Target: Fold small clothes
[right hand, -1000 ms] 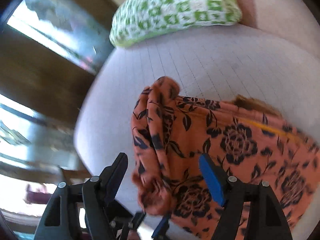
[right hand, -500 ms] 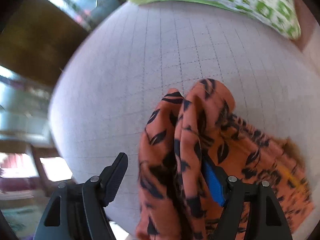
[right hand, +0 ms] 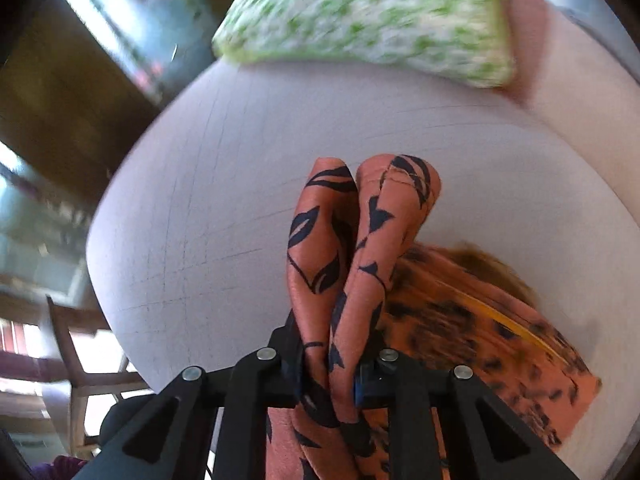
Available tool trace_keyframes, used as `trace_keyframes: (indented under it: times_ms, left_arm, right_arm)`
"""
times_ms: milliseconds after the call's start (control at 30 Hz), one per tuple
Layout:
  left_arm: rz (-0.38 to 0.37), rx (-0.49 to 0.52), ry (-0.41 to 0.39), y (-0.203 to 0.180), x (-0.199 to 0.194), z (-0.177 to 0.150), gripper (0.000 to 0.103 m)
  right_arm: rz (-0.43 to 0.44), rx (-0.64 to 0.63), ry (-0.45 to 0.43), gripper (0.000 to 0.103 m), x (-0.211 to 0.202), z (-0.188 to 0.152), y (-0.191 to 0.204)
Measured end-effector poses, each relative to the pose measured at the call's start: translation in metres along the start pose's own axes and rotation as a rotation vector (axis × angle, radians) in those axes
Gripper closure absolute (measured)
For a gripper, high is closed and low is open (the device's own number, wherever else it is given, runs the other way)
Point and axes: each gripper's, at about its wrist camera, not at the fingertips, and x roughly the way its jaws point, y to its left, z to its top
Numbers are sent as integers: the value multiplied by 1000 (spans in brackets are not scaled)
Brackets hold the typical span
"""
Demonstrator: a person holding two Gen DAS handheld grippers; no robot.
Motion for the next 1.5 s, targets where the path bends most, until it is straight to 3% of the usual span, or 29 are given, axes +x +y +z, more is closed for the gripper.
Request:
trace_keyframes:
  times_ms: [133, 233, 367, 467, 533, 633, 700, 733, 833, 933, 1000, 1067, 1133, 1267, 1367, 1433, 1500]
  left_arm:
    - [-190, 14, -135, -34, -23, 15, 79]
    - [-301, 66, -179, -53, -35, 18, 79]
    - [-402, 33, -176, -48, -39, 19, 79]
    - [-415, -93, -114, -27, -24, 22, 79]
    - [-377, -176, -72, -11, -12, 23, 78]
    - [-328, -293, 16, 8, 11, 23, 77]
    - [-318, -319, 82, 11, 29, 16, 77]
    - [-324, -322, 116, 8, 35, 11, 77]
    - [-311, -211, 168, -17, 42, 4, 77]
    - [-283, -119, 191, -35, 43, -2, 77]
    - [-279, -107, 204, -37, 44, -6, 77]
    - [-286, -116, 212, -36, 45, -9, 77]
    - [-281, -100, 219, -36, 45, -10, 77]
    - [-250, 9, 217, -50, 51, -17, 76]
    - [-240, 40, 213, -54, 51, -18, 76]
    - [-267, -10, 225, -47, 53, -16, 77]
    - [-294, -77, 234, -39, 54, -15, 76]
  right_arm:
    - [-6, 132, -112, 85, -54, -35, -75]
    - [-27, 305, -159, 85, -79, -73, -158]
    - [-40, 495, -181, 85, -70, -124, -239]
    - [23, 628, -175, 85, -44, -158, -279]
    - [121, 722, -132, 81, -22, -179, -287]
    - [135, 781, -154, 67, -13, -199, -284]
    - [133, 816, -159, 43, -12, -211, -286]
    - [115, 836, -163, 41, -12, -215, -288]
    - [67, 827, -258, 41, -43, -227, -284]
    - [41, 714, -359, 43, -75, -214, -262]
    - [-16, 637, -384, 52, -85, -197, -244]
    - [-22, 594, -353, 62, -76, -173, -235]
    - [-29, 602, -294, 64, -60, -161, -232]
    - [-71, 749, -121, 65, 9, -139, -259]
    - [-53, 806, -132, 63, 12, -132, -268]
    - [-55, 772, -128, 63, -3, -132, -260]
    - [-2, 721, -162, 63, -22, -137, -246]
